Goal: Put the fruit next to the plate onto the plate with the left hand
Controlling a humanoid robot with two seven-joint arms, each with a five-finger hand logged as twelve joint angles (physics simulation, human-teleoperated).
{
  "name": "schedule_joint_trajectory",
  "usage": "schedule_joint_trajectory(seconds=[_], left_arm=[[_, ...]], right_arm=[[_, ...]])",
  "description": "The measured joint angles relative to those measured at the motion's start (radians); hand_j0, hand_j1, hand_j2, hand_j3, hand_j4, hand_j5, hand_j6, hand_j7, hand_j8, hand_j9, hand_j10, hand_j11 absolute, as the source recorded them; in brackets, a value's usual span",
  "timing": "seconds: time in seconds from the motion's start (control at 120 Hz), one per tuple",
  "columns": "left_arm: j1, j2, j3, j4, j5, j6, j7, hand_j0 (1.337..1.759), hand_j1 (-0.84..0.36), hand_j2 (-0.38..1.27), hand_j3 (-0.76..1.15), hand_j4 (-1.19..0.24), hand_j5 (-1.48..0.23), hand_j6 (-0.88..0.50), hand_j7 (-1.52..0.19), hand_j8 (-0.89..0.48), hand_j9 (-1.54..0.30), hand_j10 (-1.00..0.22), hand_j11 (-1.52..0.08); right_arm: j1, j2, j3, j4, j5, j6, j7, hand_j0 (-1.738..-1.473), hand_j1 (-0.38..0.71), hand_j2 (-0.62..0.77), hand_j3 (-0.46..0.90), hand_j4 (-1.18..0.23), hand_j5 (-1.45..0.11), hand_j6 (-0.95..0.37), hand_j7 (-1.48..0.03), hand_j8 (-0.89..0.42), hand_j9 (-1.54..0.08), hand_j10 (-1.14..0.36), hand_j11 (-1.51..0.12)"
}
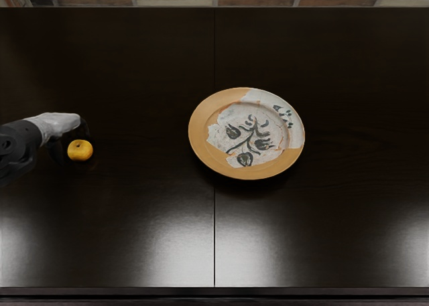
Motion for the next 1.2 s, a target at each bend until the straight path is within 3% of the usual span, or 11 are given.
schedule_joint_trajectory(seconds=[0.75,1.2], left_arm=[[0.028,-0.015,-0.003,-0.01,-0.014,0.054,-0.049,1.658,-0.15,0.09,0.0,-0.42,-0.55,-0.42,-0.55,-0.42,-0.55,-0.42,-0.55],[0.04,-0.018,-0.001,-0.002,-0.012,0.114,-0.054,1.657,-0.16,0.08,0.0,-0.42,-0.56,-0.42,-0.55,-0.42,-0.55,-0.42,-0.55]], right_arm=[[0.0,0.0,0.0,0.0,0.0,0.0,0.0,-1.658,-0.32,0.0,0.0,-0.02,-0.03,-0.02,-0.03,-0.02,-0.03,-0.02,-0.03],[0.0,0.0,0.0,0.0,0.0,0.0,0.0,-1.658,-0.32,0.0,0.0,-0.02,-0.03,-0.02,-0.03,-0.02,-0.03,-0.02,-0.03]])
